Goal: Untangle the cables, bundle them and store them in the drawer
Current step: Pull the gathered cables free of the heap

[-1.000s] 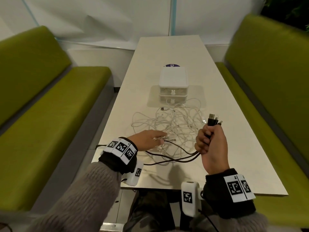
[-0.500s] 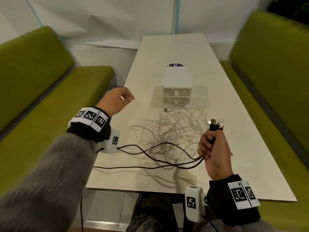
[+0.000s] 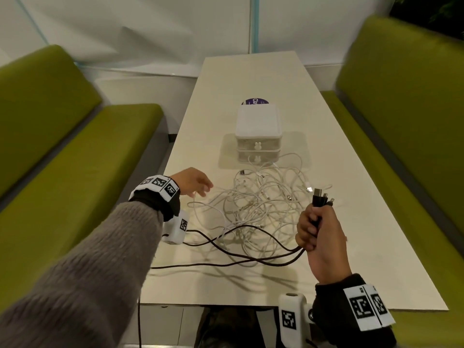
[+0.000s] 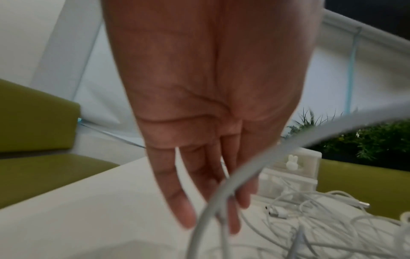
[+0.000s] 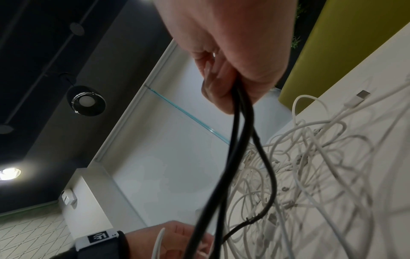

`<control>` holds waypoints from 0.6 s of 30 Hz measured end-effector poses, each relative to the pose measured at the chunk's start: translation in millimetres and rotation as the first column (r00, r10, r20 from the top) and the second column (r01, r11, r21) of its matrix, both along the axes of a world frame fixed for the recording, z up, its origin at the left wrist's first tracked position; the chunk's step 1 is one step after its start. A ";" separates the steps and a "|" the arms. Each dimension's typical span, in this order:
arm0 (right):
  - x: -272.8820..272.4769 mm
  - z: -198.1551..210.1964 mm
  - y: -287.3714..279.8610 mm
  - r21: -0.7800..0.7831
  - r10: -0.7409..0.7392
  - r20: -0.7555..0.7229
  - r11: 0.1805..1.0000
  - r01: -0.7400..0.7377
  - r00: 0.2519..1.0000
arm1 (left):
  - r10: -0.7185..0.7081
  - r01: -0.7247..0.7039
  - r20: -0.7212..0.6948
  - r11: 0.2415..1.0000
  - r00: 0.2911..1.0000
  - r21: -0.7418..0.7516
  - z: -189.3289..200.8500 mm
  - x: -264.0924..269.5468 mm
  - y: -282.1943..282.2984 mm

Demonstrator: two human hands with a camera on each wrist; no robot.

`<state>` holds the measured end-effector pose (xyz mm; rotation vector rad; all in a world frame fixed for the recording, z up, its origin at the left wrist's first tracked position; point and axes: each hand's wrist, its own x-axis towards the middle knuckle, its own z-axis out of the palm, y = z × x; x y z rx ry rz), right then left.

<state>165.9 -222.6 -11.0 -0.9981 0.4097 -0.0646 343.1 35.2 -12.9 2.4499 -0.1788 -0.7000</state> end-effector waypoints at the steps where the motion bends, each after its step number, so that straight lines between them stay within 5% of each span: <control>1: 0.5 -0.6 -0.1 -0.001 0.002 -0.001 1.000 -0.002 1.000 | 0.003 0.001 0.064 0.998 0.998 -0.069 3.7 0.8 -0.1; 4: 2.3 -1.3 1.8 -0.004 0.011 -0.007 1.000 -0.011 1.000 | 0.044 0.036 0.328 0.972 0.944 -0.233 29.8 -0.4 -6.2; 10: 2.3 -0.3 4.0 -0.007 0.004 -0.011 1.000 -0.004 1.000 | 0.288 0.208 0.661 0.798 0.693 -0.566 108.1 -19.4 -26.7; 15: 0.1 5.0 7.1 -0.018 0.009 -0.005 1.000 -0.009 1.000 | 0.133 0.219 0.656 0.878 0.743 -0.426 99.8 -32.6 -38.4; 18: -2.2 7.6 8.4 -0.027 0.012 0.015 1.000 -0.012 1.000 | 0.212 0.217 0.678 0.845 0.704 -0.490 94.0 -41.4 -36.2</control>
